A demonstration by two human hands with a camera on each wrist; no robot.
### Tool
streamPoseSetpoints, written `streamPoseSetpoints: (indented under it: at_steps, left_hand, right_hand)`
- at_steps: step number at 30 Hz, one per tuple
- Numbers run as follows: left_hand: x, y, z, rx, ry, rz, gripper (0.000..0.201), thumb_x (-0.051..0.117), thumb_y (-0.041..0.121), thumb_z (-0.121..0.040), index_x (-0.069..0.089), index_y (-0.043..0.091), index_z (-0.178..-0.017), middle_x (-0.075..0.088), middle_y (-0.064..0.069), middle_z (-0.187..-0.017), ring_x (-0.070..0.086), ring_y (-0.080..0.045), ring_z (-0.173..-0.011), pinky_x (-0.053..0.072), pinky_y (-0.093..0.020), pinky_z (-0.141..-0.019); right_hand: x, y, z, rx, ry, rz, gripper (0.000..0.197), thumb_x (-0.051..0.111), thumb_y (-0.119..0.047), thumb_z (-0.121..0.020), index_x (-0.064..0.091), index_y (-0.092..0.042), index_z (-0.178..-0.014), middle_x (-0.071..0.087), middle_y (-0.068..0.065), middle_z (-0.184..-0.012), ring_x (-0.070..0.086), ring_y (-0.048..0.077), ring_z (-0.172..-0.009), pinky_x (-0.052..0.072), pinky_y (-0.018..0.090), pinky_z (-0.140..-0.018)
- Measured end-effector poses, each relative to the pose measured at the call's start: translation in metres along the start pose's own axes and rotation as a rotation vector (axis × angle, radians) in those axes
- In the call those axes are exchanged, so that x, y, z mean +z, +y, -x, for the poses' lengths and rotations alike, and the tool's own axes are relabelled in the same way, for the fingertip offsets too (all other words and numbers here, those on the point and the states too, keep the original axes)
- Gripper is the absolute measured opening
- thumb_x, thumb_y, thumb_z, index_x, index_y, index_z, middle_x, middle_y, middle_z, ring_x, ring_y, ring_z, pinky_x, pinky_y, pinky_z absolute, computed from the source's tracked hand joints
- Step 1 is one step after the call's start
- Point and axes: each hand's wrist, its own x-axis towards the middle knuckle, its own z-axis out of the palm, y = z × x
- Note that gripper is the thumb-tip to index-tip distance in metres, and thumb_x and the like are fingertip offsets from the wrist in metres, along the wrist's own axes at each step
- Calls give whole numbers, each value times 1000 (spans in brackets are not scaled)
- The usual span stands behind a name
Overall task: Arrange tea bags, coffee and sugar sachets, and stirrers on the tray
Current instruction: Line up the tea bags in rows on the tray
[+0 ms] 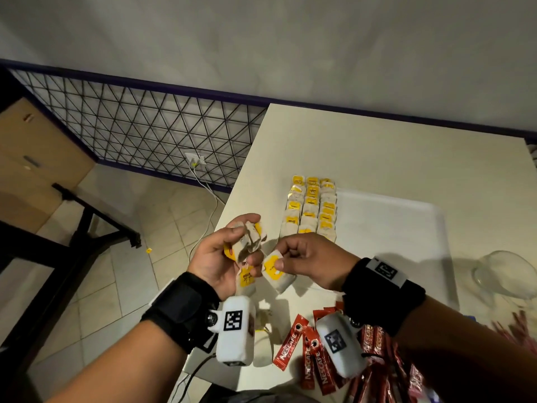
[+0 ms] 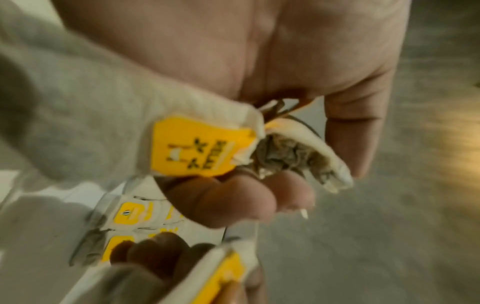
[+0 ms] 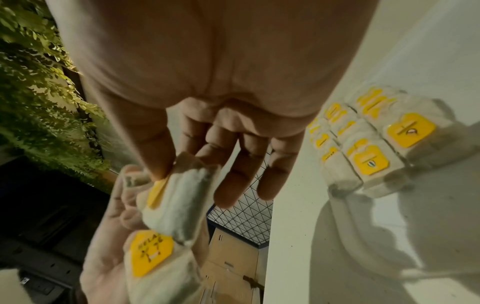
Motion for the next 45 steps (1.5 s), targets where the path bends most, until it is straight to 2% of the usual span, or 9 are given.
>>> streamPoseSetpoints:
  at_steps: [5, 8, 11, 14, 17, 23, 30, 38, 45]
  left_hand:
    - [-15, -18, -9, 117, 214, 204, 65, 88, 18, -43, 66, 20, -103, 57, -8, -78, 47, -16, -43, 40, -23, -44]
    - [-24, -22, -14, 151, 350, 250, 45, 77, 18, -59, 63, 21, -101, 52, -3, -76, 44, -13, -42, 36, -18, -43]
    - [-34, -22, -14, 138, 427, 224, 53, 84, 18, -49, 61, 21, -97, 48, 0, -74, 42, -13, -43, 34, -18, -41]
    - [-42, -18, -12, 126, 505, 183, 27, 67, 18, -69, 57, 21, -94, 46, 1, -75, 41, -12, -43, 32, -19, -39]
    - [-47, -15, -11, 114, 553, 157, 24, 63, 17, -72, 56, 21, -95, 47, 1, -74, 40, -12, -44, 30, -17, -39]
    - [-54, -10, -11, 92, 570, 85, 35, 64, 17, -70, 53, 19, -103, 48, 1, -78, 39, -13, -44, 30, -17, -38]
    - [-69, -3, -9, 56, 572, 21, 36, 63, 17, -73, 53, 17, -108, 51, 0, -78, 39, -14, -44, 30, -18, -37]
    - [-79, 8, -10, 32, 558, 3, 33, 63, 16, -72, 54, 16, -104, 53, -1, -71, 39, -14, -43, 31, -18, -37]
    - [-79, 10, -13, 11, 546, -5, 31, 63, 15, -72, 56, 16, -103, 52, -2, -75, 39, -15, -43, 31, -18, -37]
  right_hand:
    - [-10, 3, 5, 3, 4, 10, 8, 67, -11, -87, 65, -17, -81, 65, 1, -76, 58, 14, -73, 49, 39, -77]
    - [-16, 4, 7, 19, 27, 46, 19, 66, -6, -87, 63, -22, -78, 61, -10, -67, 55, 7, -66, 46, 24, -69]
    - [-26, 9, 9, 19, 110, 106, 20, 66, -4, -85, 61, -21, -77, 55, -4, -68, 50, 10, -64, 41, 26, -66]
    - [-41, 12, 6, 28, 252, 147, 22, 67, -4, -85, 58, -22, -74, 51, -12, -57, 48, 7, -57, 40, 23, -60]
    - [-54, 13, -4, 50, 373, 268, 22, 67, -12, -85, 55, -26, -73, 51, -18, -51, 43, 1, -53, 36, 15, -56]
    - [-58, 13, -37, 172, 311, 520, 3, 59, -22, -90, 58, -24, -92, 59, -10, -75, 53, 10, -72, 38, 17, -59]
    - [-34, 41, -72, 305, 184, 647, 22, 55, -21, -93, 60, -11, -111, 63, 8, -111, 56, 27, -106, 41, 28, -85]
    - [-23, 66, -91, 369, 249, 730, 6, 61, -19, -85, 65, -15, -86, 68, 10, -98, 61, 32, -96, 47, 29, -79]
    - [-29, 63, -95, 454, 274, 793, 16, 51, -17, -89, 64, -11, -98, 68, 10, -104, 61, 30, -100, 40, 25, -74]
